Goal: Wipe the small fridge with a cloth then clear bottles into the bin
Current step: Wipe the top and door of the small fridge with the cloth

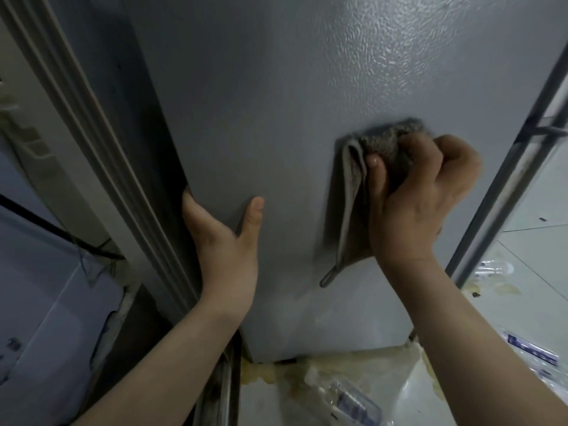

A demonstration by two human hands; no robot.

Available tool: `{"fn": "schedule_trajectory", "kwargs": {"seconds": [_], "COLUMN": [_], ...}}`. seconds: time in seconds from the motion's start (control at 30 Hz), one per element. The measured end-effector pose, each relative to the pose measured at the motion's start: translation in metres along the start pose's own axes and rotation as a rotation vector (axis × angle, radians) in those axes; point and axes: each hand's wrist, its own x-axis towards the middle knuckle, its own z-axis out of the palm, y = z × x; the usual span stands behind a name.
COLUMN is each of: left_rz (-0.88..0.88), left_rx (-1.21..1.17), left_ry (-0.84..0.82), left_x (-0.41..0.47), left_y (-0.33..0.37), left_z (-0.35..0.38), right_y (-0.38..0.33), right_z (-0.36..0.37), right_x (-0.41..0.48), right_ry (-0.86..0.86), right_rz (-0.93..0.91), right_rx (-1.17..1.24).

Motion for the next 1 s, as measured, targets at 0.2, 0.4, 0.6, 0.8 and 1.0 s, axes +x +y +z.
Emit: {"fn": "schedule_trajectory", "kwargs": {"seconds": [0.2,0.4,0.6,0.8,1.0], "left_rz": [-0.008,-0.002,-0.017,0.196,0.514], "left_rx": [0.084,0.119,0.166,0.376,0.572], "left_ry": [0.058,0.044,-0.016,-0.013,-0.078], "left_x": [-0.003,-0.009,-0.013,-0.018,-0.026], "left_y": [-0.002,0.000,0.008,0.013,0.010], "left_z": [0.004,0.006,0.002,-0.001,0.011], "right_y": [0.032,0.049,0.033,0.026,0.059], "right_z": [-0.017,-0.032,-0.034,-0.025,-0.043], "right_x": [-0.044,-0.062,0.005,0.017,-0.050], "right_ry": [-0.215,-0.297,-0.128,-0.043,-0.229], "right_rz": [-0.084,-0.070,0.193,0.281,0.315], "right_rx": [-0.016,-0.147,-0.054,0.009,0.005]}}
